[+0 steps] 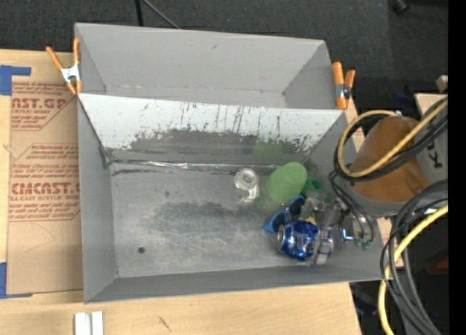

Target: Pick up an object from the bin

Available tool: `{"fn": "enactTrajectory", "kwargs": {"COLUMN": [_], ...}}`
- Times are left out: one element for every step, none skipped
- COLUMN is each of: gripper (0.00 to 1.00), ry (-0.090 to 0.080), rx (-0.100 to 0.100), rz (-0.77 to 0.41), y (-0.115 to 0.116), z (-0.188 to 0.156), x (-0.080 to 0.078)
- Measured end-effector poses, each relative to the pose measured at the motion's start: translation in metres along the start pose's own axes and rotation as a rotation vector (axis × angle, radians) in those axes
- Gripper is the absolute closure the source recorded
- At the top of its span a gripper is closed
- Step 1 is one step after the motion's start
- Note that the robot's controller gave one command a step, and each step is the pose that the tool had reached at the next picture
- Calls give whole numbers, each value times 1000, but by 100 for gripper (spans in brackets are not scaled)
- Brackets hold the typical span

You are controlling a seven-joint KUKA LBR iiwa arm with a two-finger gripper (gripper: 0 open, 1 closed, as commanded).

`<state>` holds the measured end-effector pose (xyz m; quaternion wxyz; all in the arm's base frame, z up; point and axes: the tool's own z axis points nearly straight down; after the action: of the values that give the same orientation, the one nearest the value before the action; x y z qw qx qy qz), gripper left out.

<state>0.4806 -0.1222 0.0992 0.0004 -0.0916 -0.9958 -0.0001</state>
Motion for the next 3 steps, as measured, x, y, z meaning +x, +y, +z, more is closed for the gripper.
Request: {"fn": "enactTrajectory", "kwargs": {"gripper": [0,0,100], "ry": [-9,-12,-9], "rx": [0,0,0], "rz": [-186,-186,-186], "y": [24,25,25], "z": [29,28,29], "x": [3,1,2]}}
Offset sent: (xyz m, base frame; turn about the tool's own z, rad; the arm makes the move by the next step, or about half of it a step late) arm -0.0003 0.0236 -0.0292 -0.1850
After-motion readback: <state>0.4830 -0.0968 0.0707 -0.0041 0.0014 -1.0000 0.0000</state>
